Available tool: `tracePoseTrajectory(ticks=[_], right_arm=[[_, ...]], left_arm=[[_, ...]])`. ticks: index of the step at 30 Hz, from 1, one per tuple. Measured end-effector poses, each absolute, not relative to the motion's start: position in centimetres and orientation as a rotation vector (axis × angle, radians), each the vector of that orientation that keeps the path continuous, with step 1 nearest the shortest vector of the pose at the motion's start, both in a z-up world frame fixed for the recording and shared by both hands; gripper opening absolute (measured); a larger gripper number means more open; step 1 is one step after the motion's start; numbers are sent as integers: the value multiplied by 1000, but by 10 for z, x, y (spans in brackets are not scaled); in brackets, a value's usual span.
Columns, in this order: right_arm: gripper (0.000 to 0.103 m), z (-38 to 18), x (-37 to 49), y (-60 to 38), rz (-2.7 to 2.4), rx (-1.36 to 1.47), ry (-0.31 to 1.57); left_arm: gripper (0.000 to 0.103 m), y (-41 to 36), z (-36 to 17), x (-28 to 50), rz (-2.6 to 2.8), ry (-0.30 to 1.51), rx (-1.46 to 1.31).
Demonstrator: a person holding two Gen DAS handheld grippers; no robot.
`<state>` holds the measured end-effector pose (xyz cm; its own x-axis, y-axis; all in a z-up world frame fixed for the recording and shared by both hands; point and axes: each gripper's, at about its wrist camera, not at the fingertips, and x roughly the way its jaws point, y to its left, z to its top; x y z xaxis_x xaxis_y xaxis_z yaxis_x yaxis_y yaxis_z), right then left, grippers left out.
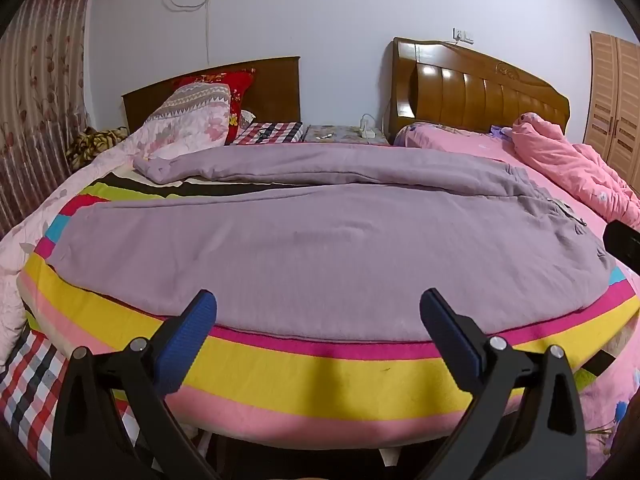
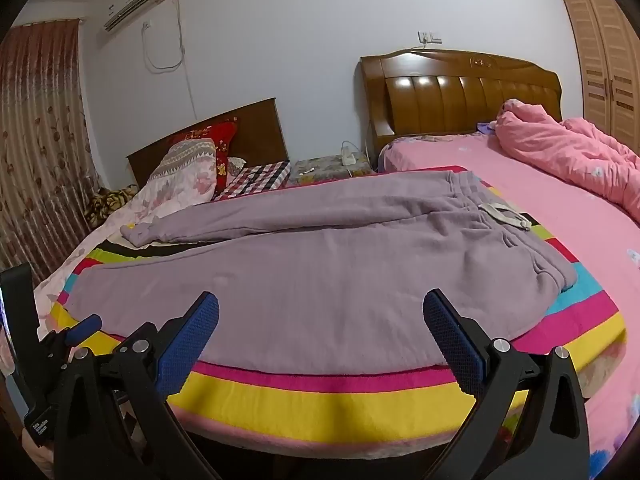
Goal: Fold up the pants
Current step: 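Move both grippers toward the lilac sweatpants on the bed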
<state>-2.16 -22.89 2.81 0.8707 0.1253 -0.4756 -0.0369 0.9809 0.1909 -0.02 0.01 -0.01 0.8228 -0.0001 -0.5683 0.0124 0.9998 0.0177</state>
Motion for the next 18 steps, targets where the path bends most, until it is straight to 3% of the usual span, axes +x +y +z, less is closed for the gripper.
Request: tracePoseTrajectory(ticks=[18], right_arm=[[99, 26, -18, -230, 84, 196, 530]], left_arm=[[102, 6, -2, -1, -3, 614, 21]])
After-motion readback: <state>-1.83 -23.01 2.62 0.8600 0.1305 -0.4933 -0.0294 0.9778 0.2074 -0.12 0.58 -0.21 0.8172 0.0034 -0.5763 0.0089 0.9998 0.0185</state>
